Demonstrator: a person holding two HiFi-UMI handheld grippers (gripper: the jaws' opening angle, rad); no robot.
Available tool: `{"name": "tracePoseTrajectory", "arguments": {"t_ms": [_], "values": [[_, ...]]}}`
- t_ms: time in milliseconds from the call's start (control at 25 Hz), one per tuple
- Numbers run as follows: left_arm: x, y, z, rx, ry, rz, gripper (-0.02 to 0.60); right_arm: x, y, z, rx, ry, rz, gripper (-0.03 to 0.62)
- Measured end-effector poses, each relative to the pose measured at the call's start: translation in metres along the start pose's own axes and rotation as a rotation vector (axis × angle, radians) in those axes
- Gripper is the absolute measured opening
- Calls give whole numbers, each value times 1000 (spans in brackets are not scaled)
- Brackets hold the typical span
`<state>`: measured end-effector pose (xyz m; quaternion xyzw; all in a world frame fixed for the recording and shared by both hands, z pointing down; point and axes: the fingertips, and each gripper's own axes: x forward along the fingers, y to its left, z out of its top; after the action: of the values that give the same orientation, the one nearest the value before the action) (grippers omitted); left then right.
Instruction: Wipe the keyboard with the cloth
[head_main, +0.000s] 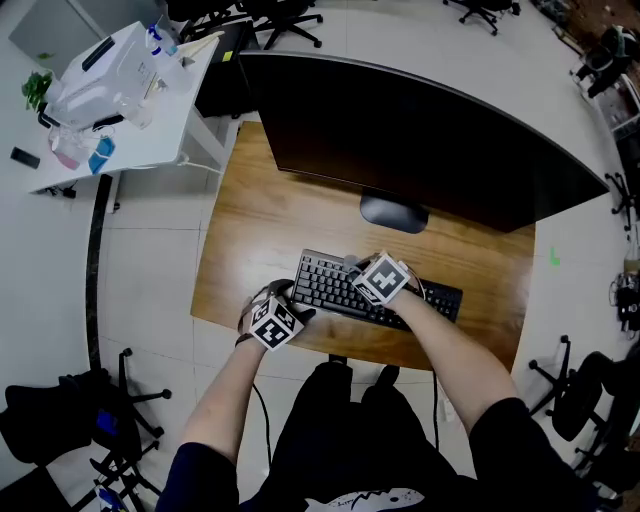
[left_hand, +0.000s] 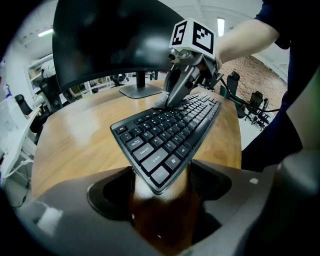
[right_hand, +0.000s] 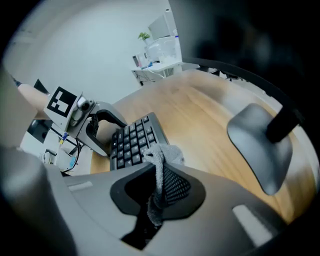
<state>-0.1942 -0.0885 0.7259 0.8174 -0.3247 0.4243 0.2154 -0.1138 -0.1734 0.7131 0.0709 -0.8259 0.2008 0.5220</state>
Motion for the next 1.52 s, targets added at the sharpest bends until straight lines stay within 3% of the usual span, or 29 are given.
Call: {"name": "tracePoseTrajectory", "arguments": {"t_ms": [480,760,1520], "values": [[-1,1,0,-1,-16,4,354,39,35,75,-164,10,50,31],[-2,3,-1,1,-28,12,354,49,50,99,-369,9,-31,31],[-1,6,-4,3,-26,11,354,61,123,44,-669,7,-42,29]]}}
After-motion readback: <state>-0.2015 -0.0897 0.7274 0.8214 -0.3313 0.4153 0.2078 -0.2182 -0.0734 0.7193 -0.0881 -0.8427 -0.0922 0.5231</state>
